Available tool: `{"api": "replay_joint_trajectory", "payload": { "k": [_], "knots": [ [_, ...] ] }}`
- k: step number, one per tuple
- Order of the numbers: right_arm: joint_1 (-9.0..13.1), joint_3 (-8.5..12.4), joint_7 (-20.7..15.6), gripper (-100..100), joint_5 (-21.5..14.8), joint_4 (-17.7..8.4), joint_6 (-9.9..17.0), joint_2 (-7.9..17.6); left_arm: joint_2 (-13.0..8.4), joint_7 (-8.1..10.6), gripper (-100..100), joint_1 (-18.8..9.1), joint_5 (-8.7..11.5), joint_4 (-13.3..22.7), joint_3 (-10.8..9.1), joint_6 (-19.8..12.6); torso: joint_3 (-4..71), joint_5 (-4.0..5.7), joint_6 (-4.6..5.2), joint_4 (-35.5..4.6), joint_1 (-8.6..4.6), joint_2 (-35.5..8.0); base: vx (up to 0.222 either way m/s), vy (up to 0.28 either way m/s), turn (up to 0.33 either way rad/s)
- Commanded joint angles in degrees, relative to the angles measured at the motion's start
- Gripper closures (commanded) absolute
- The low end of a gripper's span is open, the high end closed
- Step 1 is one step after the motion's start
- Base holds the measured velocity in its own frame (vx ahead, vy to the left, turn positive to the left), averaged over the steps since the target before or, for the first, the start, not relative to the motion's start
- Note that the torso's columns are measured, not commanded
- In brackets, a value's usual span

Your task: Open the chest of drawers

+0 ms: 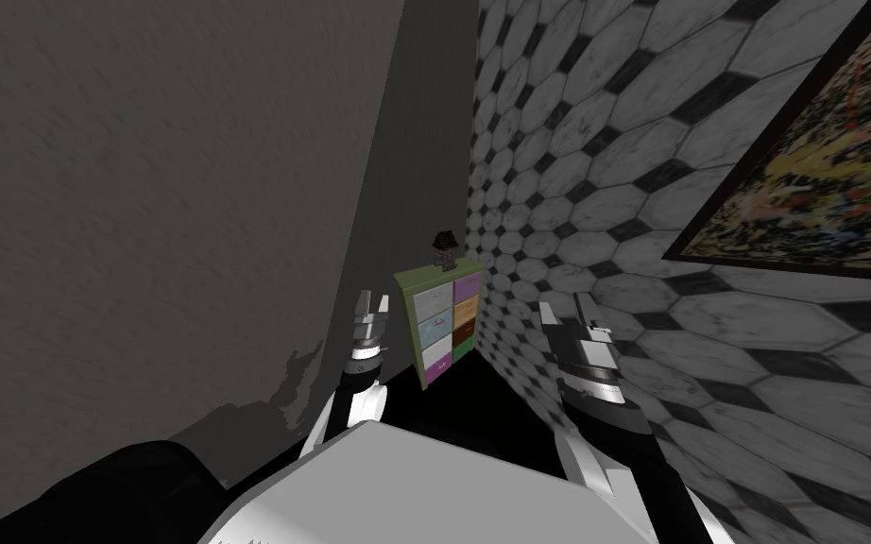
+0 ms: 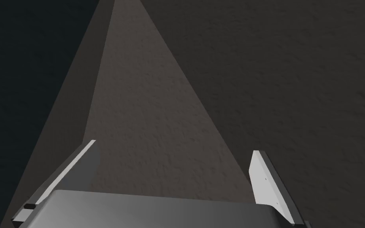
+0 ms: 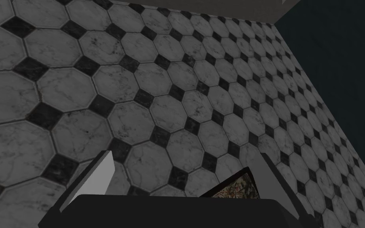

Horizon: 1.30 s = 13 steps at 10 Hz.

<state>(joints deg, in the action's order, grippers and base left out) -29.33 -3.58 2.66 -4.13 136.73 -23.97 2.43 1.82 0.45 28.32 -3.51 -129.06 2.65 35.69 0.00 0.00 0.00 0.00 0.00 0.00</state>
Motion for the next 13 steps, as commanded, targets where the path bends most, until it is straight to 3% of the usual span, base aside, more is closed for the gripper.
{"api": "replay_joint_trajectory", "payload": {
  "k": [1,9,10,13],
  "knots": [
    [0.00,0.00,0.00,0,0.00,0.00,0.00,0.00,0.00,0.00,0,0.00,0.00,0.00,0.00,0.00,4.67,0.00,0.00,-2.35,0.00,-2.32,0.000,0.000,0.000],
    [0.00,0.00,0.00,0,0.00,0.02,-0.01,0.00,0.00,0.00,0,0.00,0.00,-0.02,0.00,0.01,70.73,0.00,0.00,-35.37,0.00,-35.39,0.000,0.000,0.000],
    [0.00,0.00,0.00,0,0.00,0.02,-0.01,0.00,-1.77,0.09,-100,-0.04,0.21,0.48,-0.13,-0.08,79.19,0.00,0.00,-39.60,0.00,-39.62,0.018,-0.012,0.015],
    [-0.01,0.00,0.00,0,0.00,-0.01,0.00,0.00,-5.56,0.42,-100,-0.20,0.97,2.36,-0.63,-0.41,84.57,0.02,0.00,-42.19,-0.08,-42.14,0.042,-0.045,0.029]
  ]
}}
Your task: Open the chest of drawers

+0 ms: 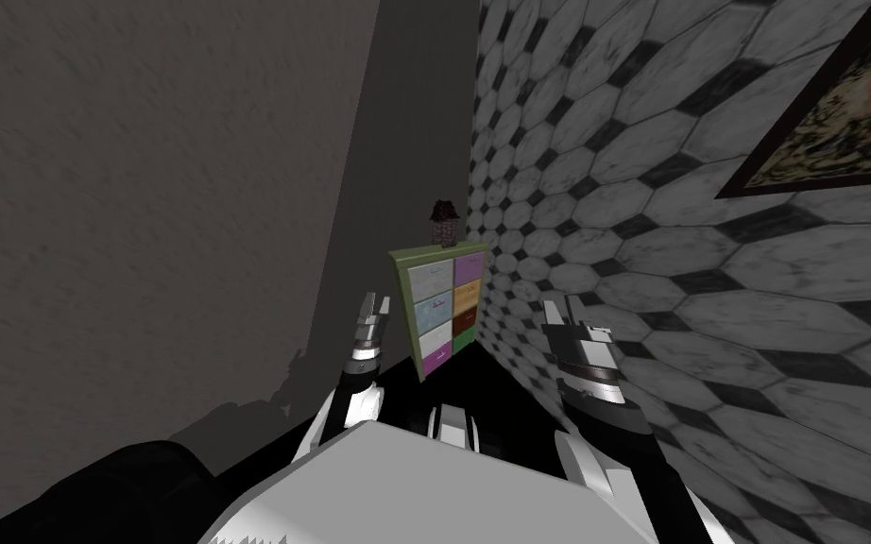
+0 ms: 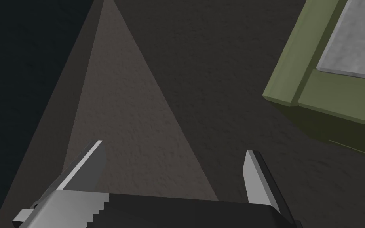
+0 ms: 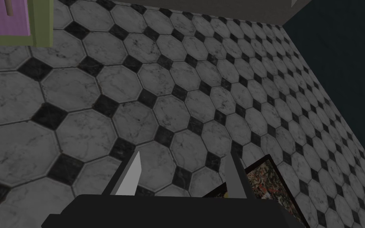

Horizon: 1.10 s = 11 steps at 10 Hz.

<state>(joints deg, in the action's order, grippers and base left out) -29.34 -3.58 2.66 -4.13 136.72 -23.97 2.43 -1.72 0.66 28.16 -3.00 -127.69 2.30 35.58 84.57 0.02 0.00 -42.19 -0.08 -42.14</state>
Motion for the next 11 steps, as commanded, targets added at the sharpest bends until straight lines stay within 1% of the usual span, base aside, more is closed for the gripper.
{"api": "replay_joint_trajectory", "payload": {
  "k": [1,3,5,8,11],
  "knots": [
    [0.00,0.00,0.00,0,0.00,0.00,0.00,0.00,-3.09,0.36,-100,-0.12,0.81,1.87,-0.50,-0.45,0.05,0.00,0.00,-0.05,0.00,-0.04,0.080,-0.061,0.034],
    [-0.01,0.00,0.00,0,0.00,0.00,0.00,0.00,-4.78,0.70,-100,-0.29,1.60,3.86,-1.01,-0.80,0.04,-0.02,0.00,-0.07,0.07,-0.08,0.082,-0.074,0.044],
    [0.00,0.00,0.00,0,0.00,0.00,0.00,0.00,-5.94,1.08,-100,-0.47,2.47,6.00,-1.57,-1.18,-0.01,-0.02,0.00,-0.10,0.08,-0.17,0.074,-0.077,0.047],
    [-0.01,0.00,0.00,0,0.00,0.00,0.00,0.00,-6.97,1.68,-100,-0.74,3.85,9.27,-2.46,-1.74,0.05,-0.02,0.00,-0.07,0.07,-0.07,0.100,-0.085,0.048],
    [0.00,0.00,0.00,0,0.00,0.00,0.00,0.00,-7.55,2.26,-100,-0.98,5.18,12.36,-3.32,-2.25,-0.03,-0.02,0.00,-0.11,0.08,-0.21,0.082,-0.090,0.051]
  ]
}}
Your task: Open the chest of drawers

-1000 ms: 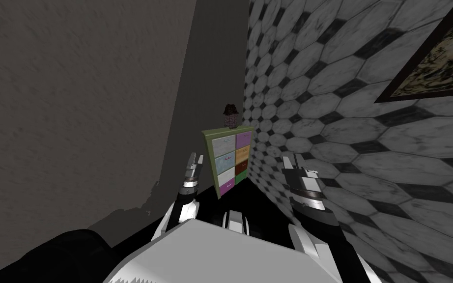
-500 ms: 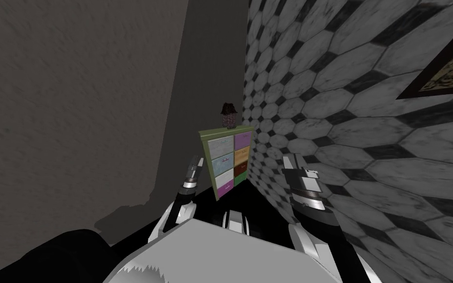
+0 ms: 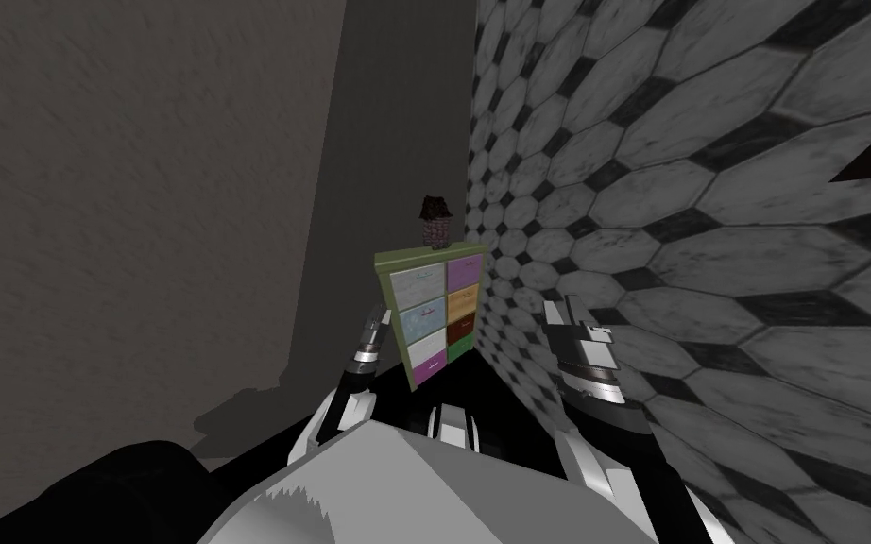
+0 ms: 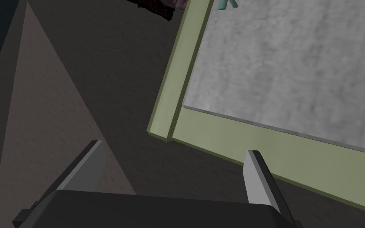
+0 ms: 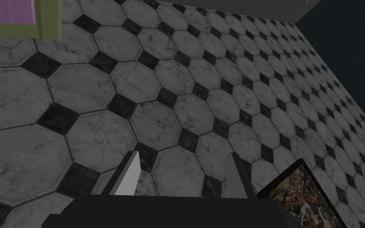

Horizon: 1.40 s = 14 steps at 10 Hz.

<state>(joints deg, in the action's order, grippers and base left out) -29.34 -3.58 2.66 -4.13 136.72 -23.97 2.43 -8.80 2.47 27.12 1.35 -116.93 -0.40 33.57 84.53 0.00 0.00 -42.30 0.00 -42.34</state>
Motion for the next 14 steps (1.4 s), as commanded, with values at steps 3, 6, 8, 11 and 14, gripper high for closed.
{"api": "replay_joint_trajectory", "payload": {
  "k": [3,6,8,11,14],
  "knots": [
    [-0.01,0.00,0.00,0,0.00,0.00,0.00,0.00,-0.85,1.31,-100,-0.31,2.81,6.23,-1.89,-1.03,0.12,0.02,-0.01,0.05,-0.07,0.19,0.124,-0.130,0.076],
    [0.00,0.00,0.00,0,0.00,0.00,0.00,0.00,-0.80,1.97,-100,-0.54,4.32,9.56,-2.86,-1.57,-0.05,-0.04,-0.01,-0.02,0.13,-0.09,0.090,-0.100,0.052],
    [0.00,0.00,0.00,0,0.00,0.00,0.00,0.00,-0.76,2.34,-100,-0.64,5.15,11.30,-3.39,-1.84,0.03,-0.01,0.00,0.01,0.01,0.05,0.095,-0.098,0.046],
    [0.00,0.00,0.00,0,0.00,0.00,0.00,0.00,-0.18,3.14,-100,-0.90,6.99,15.27,-4.58,-2.47,0.07,0.03,0.01,0.04,-0.12,0.10,0.104,-0.131,0.068],
    [0.00,0.00,0.00,0,0.00,0.00,0.00,0.00,1.00,3.79,-100,-1.09,8.47,18.37,-5.53,-2.95,0.03,-0.03,0.00,0.01,0.11,0.06,0.095,-0.101,0.050]
  ]
}}
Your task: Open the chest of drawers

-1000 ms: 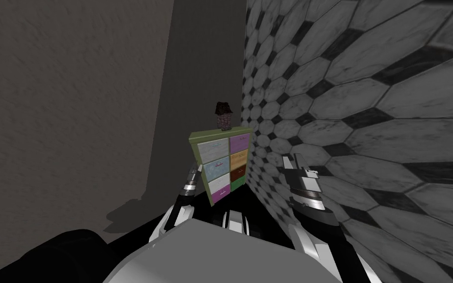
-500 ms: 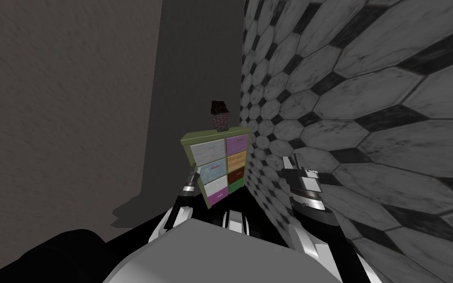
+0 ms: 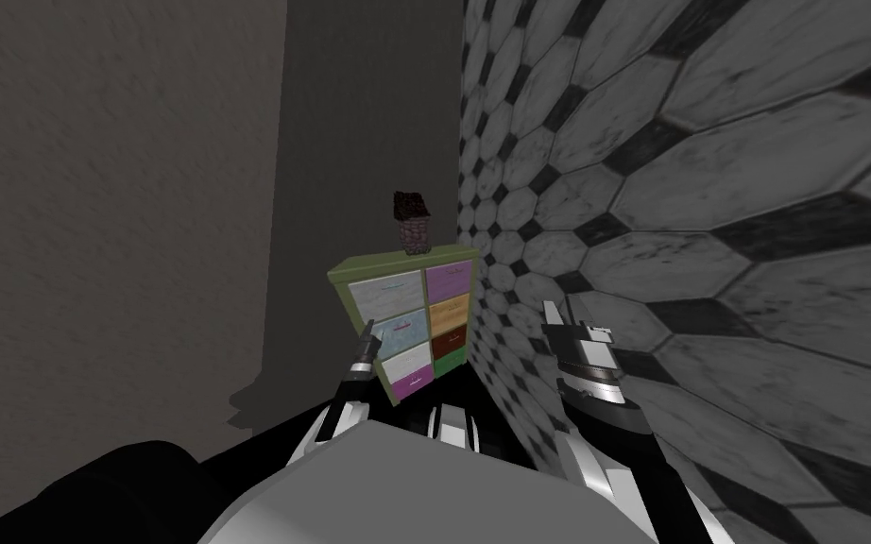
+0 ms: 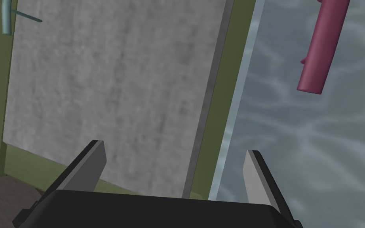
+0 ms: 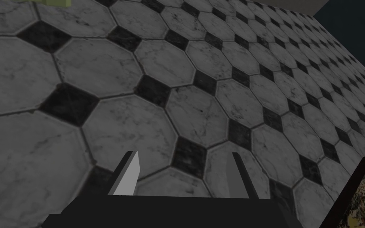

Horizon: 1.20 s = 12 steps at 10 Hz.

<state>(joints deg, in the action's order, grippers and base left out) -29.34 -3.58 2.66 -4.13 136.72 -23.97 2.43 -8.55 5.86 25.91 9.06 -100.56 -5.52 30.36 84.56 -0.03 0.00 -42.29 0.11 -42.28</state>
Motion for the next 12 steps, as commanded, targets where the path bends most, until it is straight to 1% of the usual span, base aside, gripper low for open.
{"api": "replay_joint_trajectory", "payload": {
  "k": [1,2,4,8,9,10,11,12],
  "knots": [
    [0.00,0.00,0.00,0,0.00,0.00,0.00,0.00,2.07,0.81,-100,0.01,1.72,3.96,-1.02,-0.04,0.04,0.01,0.00,0.02,-0.05,0.06,0.115,-0.139,0.106],
    [-0.01,0.00,0.00,0,0.00,0.00,0.00,0.00,2.95,1.01,-100,-0.04,2.17,4.86,-1.32,-0.18,0.05,0.06,0.00,0.03,-0.22,0.07,0.102,-0.137,0.066],
    [0.00,0.00,0.00,0,0.00,0.00,0.00,0.00,5.19,1.37,-100,-0.12,2.98,6.46,-1.84,-0.41,-0.01,0.03,0.01,-0.01,-0.08,-0.02,0.091,-0.106,0.039],
    [0.01,0.00,0.00,0,0.00,0.00,0.00,0.00,10.53,1.82,-100,-0.23,3.99,8.53,-2.49,-0.73,-0.05,0.00,0.01,-0.02,-0.01,-0.09,0.048,-0.066,0.030],
    [0.01,0.00,0.00,0,0.00,0.00,0.00,0.01,9.72,1.75,-100,-0.42,3.89,8.51,-2.46,-0.68,-0.04,0.01,0.00,-0.02,-0.01,-0.07,0.012,-0.016,0.003],
    [0.01,0.01,0.00,0,0.00,0.00,0.00,0.01,9.77,1.70,-100,0.04,4.10,6.89,-2.71,-1.93,-0.04,0.00,0.00,-0.02,0.01,-0.07,0.062,0.015,-0.017],
    [0.01,0.01,0.00,0,0.00,0.00,0.00,0.01,9.72,1.67,-100,0.28,4.20,6.04,-2.83,-2.57,0.06,-0.01,0.00,0.02,0.04,0.11,0.106,0.024,-0.019],
    [0.00,0.01,0.00,0,0.00,0.00,0.00,0.01,9.78,1.68,-100,0.08,4.11,6.75,-2.73,-1.94,0.14,0.00,0.00,0.06,-0.02,0.22,0.048,0.011,-0.001]
  ]
}}
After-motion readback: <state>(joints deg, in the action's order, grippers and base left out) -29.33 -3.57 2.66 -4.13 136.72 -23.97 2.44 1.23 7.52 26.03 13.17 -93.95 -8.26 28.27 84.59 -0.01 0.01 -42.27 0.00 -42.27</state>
